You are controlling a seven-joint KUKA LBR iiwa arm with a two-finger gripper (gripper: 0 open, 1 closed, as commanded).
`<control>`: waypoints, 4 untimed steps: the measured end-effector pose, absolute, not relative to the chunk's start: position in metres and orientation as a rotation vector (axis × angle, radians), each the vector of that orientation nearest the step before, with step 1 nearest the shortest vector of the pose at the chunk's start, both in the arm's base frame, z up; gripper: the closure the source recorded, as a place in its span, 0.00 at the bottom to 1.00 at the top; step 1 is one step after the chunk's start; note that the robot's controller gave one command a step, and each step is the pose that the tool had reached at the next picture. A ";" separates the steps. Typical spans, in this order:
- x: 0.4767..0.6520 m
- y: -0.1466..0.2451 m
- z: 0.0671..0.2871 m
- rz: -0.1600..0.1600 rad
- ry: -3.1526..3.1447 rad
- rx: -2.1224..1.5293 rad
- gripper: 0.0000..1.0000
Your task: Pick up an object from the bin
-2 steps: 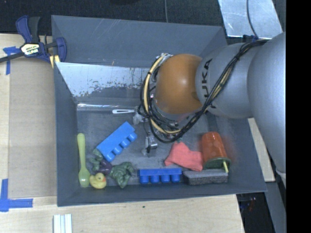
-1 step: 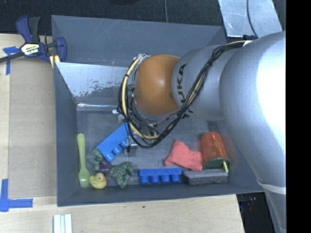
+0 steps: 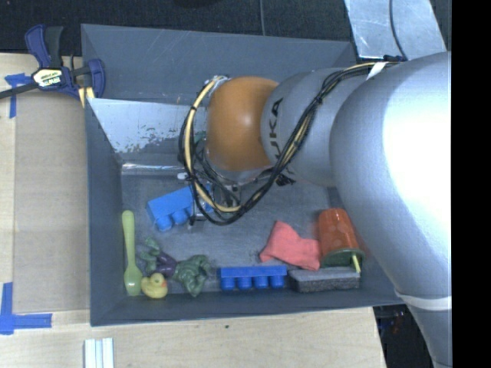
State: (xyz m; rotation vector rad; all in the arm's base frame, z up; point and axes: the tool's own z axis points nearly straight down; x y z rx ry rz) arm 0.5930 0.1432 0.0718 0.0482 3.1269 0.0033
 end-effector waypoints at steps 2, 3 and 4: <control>0.595 0.135 0.177 0.005 3.122 0.123 1.00; 0.595 0.135 0.177 0.005 3.122 0.122 1.00; 0.609 0.141 0.116 0.006 3.116 0.041 1.00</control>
Offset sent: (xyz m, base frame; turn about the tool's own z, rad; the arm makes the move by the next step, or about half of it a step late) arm 0.0012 -0.0082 0.1049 0.0501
